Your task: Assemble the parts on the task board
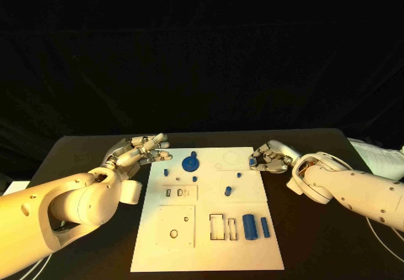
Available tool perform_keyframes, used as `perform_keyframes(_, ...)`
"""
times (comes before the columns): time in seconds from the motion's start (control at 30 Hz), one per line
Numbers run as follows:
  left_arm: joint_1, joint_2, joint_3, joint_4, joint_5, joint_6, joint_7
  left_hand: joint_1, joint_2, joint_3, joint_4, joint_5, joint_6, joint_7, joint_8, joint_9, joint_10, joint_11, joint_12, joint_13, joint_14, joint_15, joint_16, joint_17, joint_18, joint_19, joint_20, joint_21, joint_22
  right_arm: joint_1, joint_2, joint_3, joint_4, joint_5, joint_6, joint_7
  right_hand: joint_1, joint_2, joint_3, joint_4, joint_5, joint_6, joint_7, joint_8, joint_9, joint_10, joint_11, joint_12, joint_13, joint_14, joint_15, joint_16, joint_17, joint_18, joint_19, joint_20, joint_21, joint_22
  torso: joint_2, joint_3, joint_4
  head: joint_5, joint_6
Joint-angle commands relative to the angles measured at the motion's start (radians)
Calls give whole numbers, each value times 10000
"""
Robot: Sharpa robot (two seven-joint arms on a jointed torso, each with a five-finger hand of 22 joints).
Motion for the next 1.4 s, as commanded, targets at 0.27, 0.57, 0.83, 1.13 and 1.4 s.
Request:
perform_keyframes(0.27, 3, 8, 5, 23, 11, 185, 49, 120, 42, 4, -75, -48, 3, 45, -57, 7, -78, -12, -61, -8, -64, -6, -51, 35, 115, 23, 51, -40, -18, -14, 69, 0, 0, -323, -212, -253, -76, 280, 54, -120, -68, 490, -180, 190, 94, 193, -228, 108, 1377, 953, -204, 41, 2148, -188, 225, -176, 58, 1053, -2, 1, -3, 5, -14)
perform_keyframes(0.57, 3, 8, 5, -34, 11, 185, 51, 120, 42, 4, -75, -48, 3, 45, -57, 7, -78, -12, -61, -8, -64, -6, -51, 35, 115, 23, 51, -40, -18, 47, -38, 55, 700, -430, -1072, -796, -169, 528, 130, -120, -18, 669, -291, 240, 138, 308, -326, 280, 1510, 966, -295, 64, 2202, -199, 258, -264, 82, 1107, -27, -18, 4, 38, -6)
perform_keyframes(0.83, 3, 103, 4, -217, 13, 236, 55, 120, 42, 4, -75, -48, 3, 45, -57, 7, -78, -12, -61, -8, -64, -6, -51, 35, 115, 23, 51, -40, -18, 317, 95, 81, 2075, -941, -1216, -1654, -240, 609, 142, -95, -27, 673, -302, 227, 143, 306, -340, 264, 1500, 965, -313, 62, 2199, -199, 258, -288, 80, 1103, -144, -62, 19, 94, -50)
perform_keyframes(1.13, 2, 255, -1, -440, 21, 274, 64, 120, 42, 4, -75, -48, 3, 45, -57, 7, -78, -12, -61, -8, -64, -6, -51, 35, 115, 23, 51, -40, -18, 265, 1167, 18, 2635, -1982, -780, -2372, -264, 649, 153, -89, -16, 670, -309, 219, 145, 294, -346, 235, 1479, 961, -320, 53, 2179, -197, 254, -297, 76, 1095, -248, -147, 137, 336, -234)
perform_keyframes(1.4, 2, 378, -7, -573, 23, 274, 67, 125, 52, 12, -79, -48, 6, 44, -59, 8, -77, -12, -61, -8, -62, -7, -58, 49, 115, 25, 50, -41, -20, 0, 2183, -162, 2465, -2986, -19, -3052, -325, 631, 136, -91, -14, 624, -295, 182, 138, 234, -341, 124, 1399, 942, -324, 12, 2090, -191, 240, -309, 62, 1066, -290, -218, 256, 354, -384)
